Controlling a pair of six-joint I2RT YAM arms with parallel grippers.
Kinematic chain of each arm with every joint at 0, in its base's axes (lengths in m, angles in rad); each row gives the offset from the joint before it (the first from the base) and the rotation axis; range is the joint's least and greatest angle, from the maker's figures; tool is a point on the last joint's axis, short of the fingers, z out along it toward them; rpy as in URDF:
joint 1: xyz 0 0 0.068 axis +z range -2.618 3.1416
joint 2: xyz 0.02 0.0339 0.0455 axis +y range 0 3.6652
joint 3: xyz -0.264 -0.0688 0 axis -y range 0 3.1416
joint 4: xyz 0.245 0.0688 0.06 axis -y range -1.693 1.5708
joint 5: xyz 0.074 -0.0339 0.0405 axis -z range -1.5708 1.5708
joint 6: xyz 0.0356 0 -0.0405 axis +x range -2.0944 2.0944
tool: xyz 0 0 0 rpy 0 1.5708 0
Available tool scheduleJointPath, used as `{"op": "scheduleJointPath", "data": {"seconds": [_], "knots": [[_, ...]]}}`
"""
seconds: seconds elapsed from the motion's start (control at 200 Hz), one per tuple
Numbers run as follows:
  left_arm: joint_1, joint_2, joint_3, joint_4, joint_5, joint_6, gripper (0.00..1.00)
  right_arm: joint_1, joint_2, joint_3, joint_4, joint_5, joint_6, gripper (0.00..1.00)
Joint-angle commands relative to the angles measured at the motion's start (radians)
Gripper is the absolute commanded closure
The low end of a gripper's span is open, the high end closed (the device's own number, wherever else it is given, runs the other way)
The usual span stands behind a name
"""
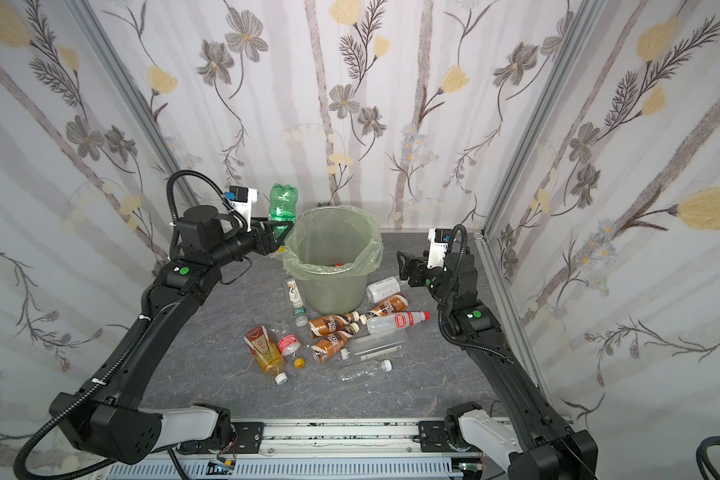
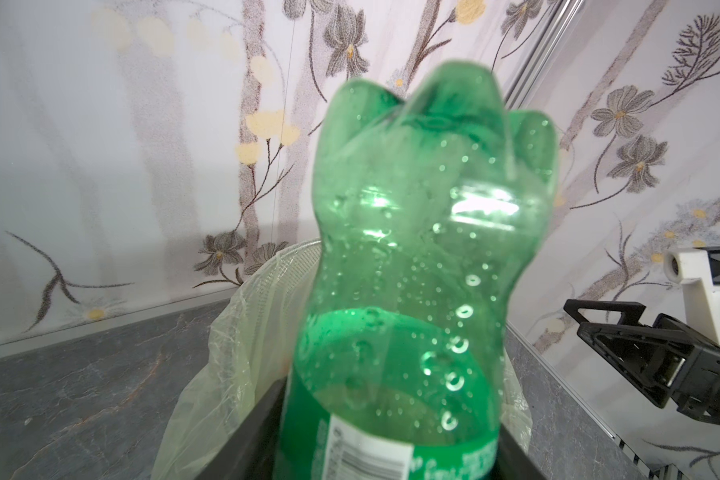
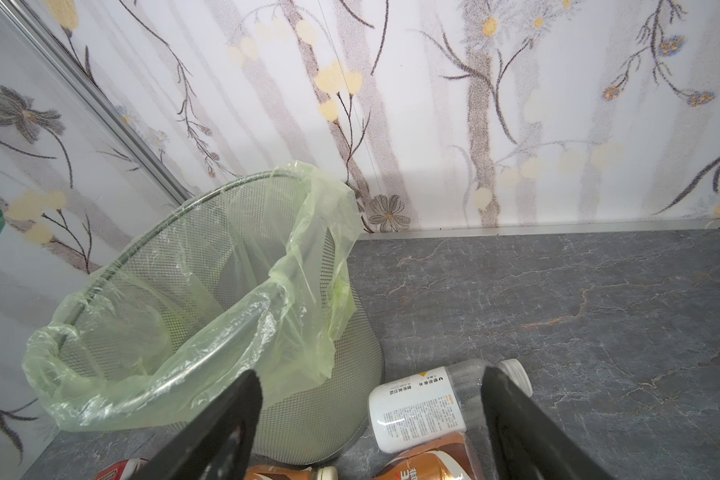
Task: Put the plastic bottles in the bin
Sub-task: 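Lift the green bottle with the left gripper and carry it over the bin, then lower the green bottle into the bin and open the left gripper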
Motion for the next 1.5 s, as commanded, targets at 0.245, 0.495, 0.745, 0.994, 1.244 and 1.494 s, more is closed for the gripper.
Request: {"op": "scheduleJointPath", "data": {"seconds": [0.245,0.495,0.745,0.994,1.244,1.494], "knots": [[-0.013,0.073,0.033,0.125,-0.056,-0.072,0.41,0.001,-0.011,-0.024,0.016,-0.014,0.037,0.17],[-0.033,0.141,0.045,0.134,-0.076,-0.077,0.40,0.001,-0.008,-0.023,0.017,-0.020,0.049,0.17],[-0.044,0.186,0.036,0.137,-0.094,-0.072,0.39,0.000,-0.011,-0.029,0.013,-0.018,0.051,0.17],[-0.048,0.204,0.021,0.137,-0.103,-0.071,0.38,0.000,-0.009,-0.034,0.018,-0.016,0.057,0.17],[-0.051,0.204,0.000,0.137,-0.108,-0.074,0.35,0.000,-0.001,-0.034,0.022,-0.019,0.055,0.17],[-0.056,0.203,-0.003,0.137,-0.113,-0.084,0.31,0.001,0.002,-0.030,0.027,-0.023,0.060,0.17]]}}
